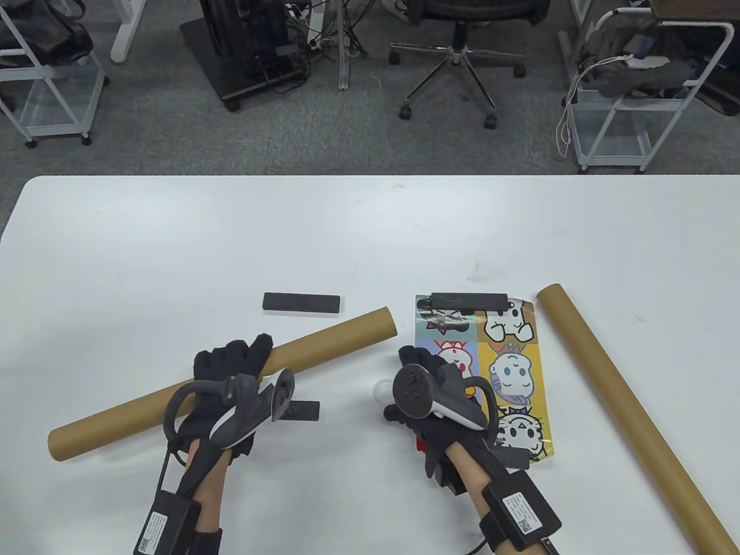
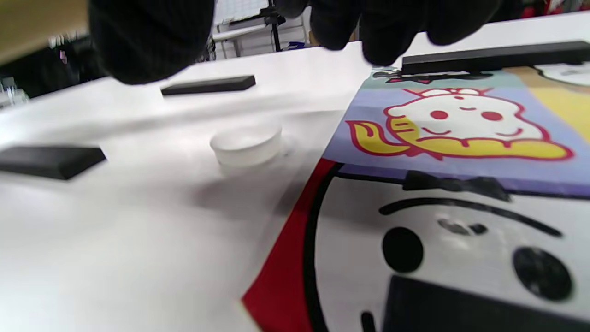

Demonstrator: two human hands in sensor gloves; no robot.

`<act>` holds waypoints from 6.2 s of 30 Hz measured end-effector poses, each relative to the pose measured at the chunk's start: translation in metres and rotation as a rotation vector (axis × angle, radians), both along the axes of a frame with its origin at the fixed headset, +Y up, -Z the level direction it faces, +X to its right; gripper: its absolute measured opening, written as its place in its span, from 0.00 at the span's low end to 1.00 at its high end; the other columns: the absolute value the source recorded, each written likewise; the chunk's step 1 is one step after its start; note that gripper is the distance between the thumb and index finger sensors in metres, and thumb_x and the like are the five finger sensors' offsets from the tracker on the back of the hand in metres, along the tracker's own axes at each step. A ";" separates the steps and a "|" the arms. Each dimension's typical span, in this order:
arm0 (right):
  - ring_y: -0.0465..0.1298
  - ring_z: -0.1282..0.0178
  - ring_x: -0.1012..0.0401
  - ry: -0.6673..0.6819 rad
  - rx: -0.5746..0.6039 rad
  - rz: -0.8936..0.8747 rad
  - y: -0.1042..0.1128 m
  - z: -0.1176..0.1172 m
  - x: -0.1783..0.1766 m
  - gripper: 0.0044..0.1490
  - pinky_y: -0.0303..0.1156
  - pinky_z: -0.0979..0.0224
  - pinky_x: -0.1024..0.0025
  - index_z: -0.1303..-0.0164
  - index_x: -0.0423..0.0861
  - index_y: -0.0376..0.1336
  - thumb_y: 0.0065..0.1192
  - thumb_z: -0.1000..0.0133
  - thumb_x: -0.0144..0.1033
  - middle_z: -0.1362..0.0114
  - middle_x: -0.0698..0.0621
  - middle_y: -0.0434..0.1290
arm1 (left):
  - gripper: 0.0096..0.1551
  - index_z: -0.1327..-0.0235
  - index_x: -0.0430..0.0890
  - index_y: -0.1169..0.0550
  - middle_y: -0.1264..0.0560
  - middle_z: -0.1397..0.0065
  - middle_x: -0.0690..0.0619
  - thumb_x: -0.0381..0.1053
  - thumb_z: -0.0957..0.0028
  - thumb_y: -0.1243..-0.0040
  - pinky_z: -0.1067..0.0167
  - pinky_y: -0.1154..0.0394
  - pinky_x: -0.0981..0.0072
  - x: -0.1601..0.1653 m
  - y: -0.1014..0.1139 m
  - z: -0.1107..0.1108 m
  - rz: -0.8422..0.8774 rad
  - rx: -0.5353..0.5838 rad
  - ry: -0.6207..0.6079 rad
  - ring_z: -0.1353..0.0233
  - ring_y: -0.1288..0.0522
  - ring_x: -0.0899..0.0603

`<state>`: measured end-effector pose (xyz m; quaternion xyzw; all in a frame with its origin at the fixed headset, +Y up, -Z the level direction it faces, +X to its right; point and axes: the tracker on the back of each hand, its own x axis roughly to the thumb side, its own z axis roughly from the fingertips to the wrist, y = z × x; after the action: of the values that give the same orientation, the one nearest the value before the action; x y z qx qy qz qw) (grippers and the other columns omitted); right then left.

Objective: Roll up posters and store in mailing tubes

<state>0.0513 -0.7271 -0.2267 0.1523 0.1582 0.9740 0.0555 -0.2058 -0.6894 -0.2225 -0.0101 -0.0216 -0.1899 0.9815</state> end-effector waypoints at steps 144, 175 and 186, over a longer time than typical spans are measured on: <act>0.54 0.19 0.24 -0.048 0.117 -0.196 0.008 0.020 0.044 0.53 0.51 0.25 0.24 0.16 0.29 0.38 0.51 0.41 0.45 0.14 0.23 0.46 | 0.63 0.12 0.38 0.53 0.28 0.21 0.44 0.66 0.51 0.43 0.25 0.28 0.38 -0.085 -0.057 -0.021 0.154 -0.361 0.514 0.32 0.19 0.39; 0.54 0.19 0.24 -0.073 0.106 -0.207 0.006 0.018 0.050 0.55 0.51 0.25 0.23 0.16 0.29 0.38 0.53 0.42 0.46 0.14 0.23 0.46 | 0.55 0.14 0.51 0.60 0.54 0.07 0.44 0.68 0.50 0.56 0.20 0.38 0.34 0.012 -0.006 0.007 0.173 0.023 -0.123 0.12 0.41 0.28; 0.50 0.18 0.23 -0.323 0.126 -0.197 0.011 -0.001 0.104 0.63 0.48 0.25 0.21 0.16 0.29 0.33 0.58 0.45 0.49 0.13 0.21 0.40 | 0.55 0.14 0.50 0.58 0.52 0.07 0.44 0.67 0.49 0.55 0.20 0.37 0.34 0.014 -0.004 0.013 0.149 0.005 -0.120 0.13 0.39 0.29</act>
<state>0.1557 -0.7161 -0.2276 0.0121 0.0703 0.9836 0.1656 -0.1921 -0.6934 -0.2097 0.0055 -0.0807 -0.1169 0.9898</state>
